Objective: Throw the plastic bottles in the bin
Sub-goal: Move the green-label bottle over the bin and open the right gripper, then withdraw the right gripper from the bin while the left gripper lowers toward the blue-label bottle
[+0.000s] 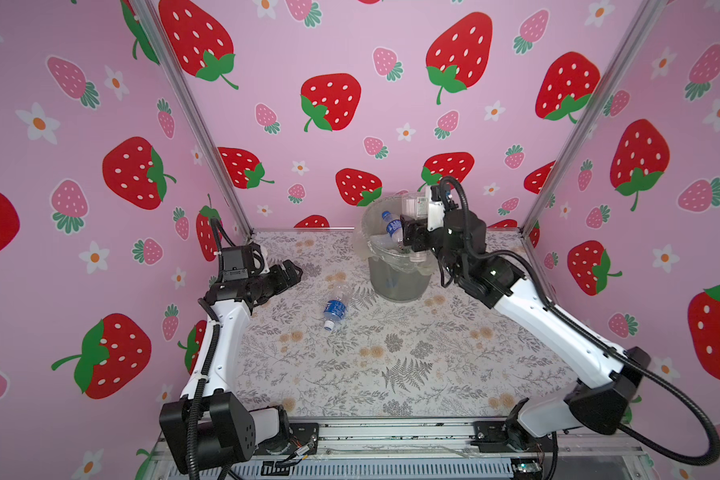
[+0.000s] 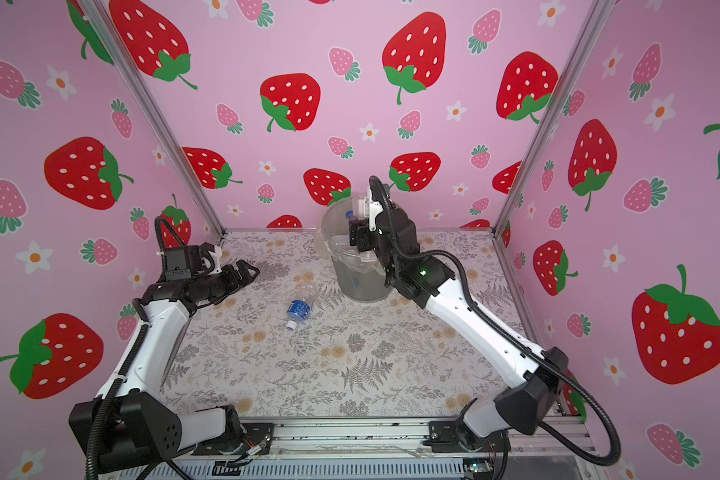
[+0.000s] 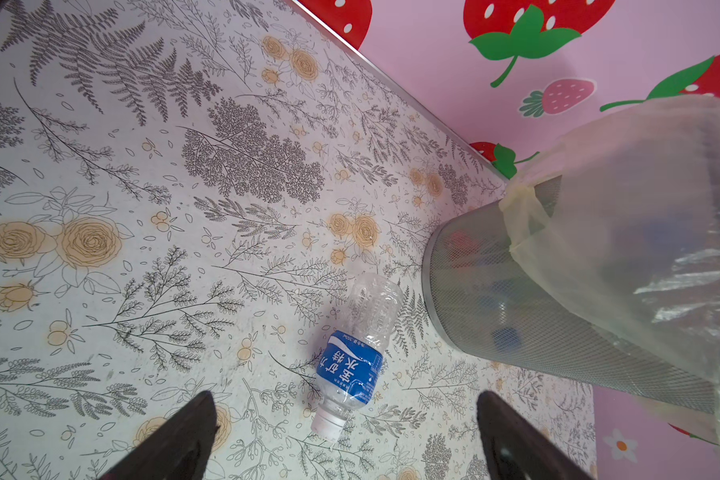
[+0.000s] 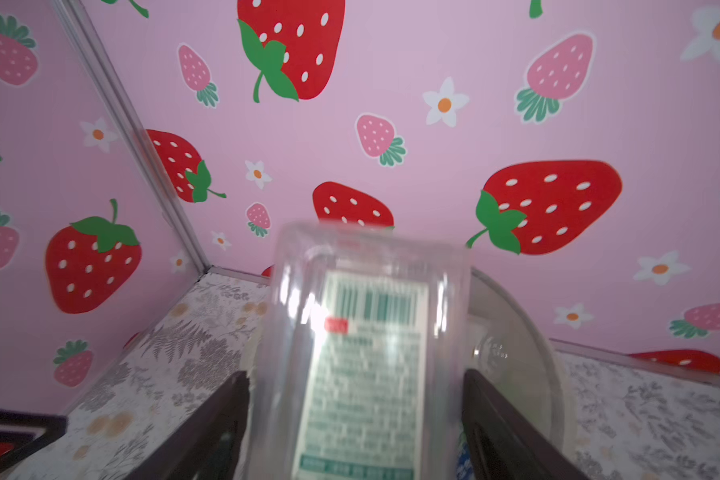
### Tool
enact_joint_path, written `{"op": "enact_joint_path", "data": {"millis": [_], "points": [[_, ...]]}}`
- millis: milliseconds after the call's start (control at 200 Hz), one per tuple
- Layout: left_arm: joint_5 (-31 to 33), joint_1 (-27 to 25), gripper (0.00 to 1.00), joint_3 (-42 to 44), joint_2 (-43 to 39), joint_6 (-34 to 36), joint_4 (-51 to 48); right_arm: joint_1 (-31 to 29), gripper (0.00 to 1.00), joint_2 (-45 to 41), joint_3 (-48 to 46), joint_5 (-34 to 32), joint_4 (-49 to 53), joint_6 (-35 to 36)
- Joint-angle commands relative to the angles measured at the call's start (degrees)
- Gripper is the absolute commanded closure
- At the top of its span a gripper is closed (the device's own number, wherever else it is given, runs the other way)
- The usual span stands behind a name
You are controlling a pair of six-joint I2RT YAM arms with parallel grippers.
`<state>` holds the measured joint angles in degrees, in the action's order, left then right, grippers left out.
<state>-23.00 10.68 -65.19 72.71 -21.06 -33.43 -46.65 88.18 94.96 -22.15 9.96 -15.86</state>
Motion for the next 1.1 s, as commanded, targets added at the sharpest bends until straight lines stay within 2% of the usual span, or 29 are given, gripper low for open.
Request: {"op": "enact_joint_path", "data": {"millis": [0, 110, 335, 570, 1096], "points": [[-0.8, 0.4, 0.01, -0.5, 0.0, 0.2, -0.2, 1.0, 0.01, -0.3, -0.6, 1.5, 6.1, -1.0], [-0.7, 0.4, 0.01, -0.6, -0.1, 0.2, -0.2, 1.0, 0.01, -6.6, -9.8, 2.6, -0.4, -2.3], [-1.5, 0.4, 0.01, -0.7, 0.1, 0.0, -0.1, 1.0, 0.01, -16.8, -20.1, 1.7, -1.2, -3.2], [-1.7, 0.4, 0.01, -0.6, 0.3, -0.1, 0.0, 1.1, 0.01, -20.9, -24.0, 2.1, 1.0, -4.7], [-3.4, 0.2, 0.01, 0.2, 0.1, 0.7, 0.9, 1.1, 0.01, -34.0, -40.3, 2.2, 2.4, -9.0]]}}
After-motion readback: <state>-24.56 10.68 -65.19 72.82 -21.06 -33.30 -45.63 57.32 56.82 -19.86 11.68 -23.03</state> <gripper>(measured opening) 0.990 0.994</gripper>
